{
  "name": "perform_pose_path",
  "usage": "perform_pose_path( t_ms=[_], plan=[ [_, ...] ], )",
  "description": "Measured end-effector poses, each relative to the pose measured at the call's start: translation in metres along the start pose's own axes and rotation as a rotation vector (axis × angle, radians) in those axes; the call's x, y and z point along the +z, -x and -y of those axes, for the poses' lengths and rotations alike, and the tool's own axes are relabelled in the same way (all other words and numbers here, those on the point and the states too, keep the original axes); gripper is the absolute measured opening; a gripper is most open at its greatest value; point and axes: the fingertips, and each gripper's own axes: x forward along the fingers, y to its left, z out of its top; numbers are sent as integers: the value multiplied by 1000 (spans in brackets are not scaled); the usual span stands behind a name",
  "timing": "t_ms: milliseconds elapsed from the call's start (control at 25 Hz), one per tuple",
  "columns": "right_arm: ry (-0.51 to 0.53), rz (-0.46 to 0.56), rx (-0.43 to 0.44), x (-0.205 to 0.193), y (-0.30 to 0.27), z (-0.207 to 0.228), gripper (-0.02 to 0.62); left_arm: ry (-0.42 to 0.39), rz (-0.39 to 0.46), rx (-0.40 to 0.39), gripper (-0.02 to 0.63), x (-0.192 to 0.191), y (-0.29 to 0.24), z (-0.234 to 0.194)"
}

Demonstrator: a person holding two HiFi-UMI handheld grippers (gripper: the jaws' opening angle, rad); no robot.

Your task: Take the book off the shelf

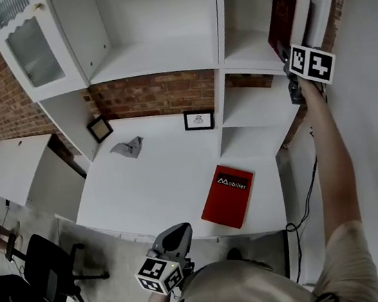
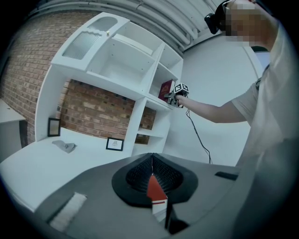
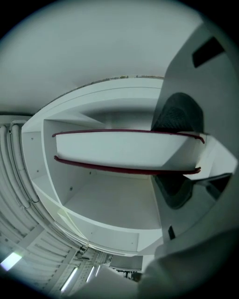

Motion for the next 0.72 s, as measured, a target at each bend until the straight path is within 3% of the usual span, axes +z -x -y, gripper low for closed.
perform_pose_path(
  t_ms=[320, 720],
  plan=[
    [-33, 57, 33, 8, 26, -10, 206, -6, -1, -36, 5, -1, 3, 0],
    [-119, 136, 161, 34, 92, -37, 206, -25, -1, -94, 5, -1, 15, 3]
  ],
)
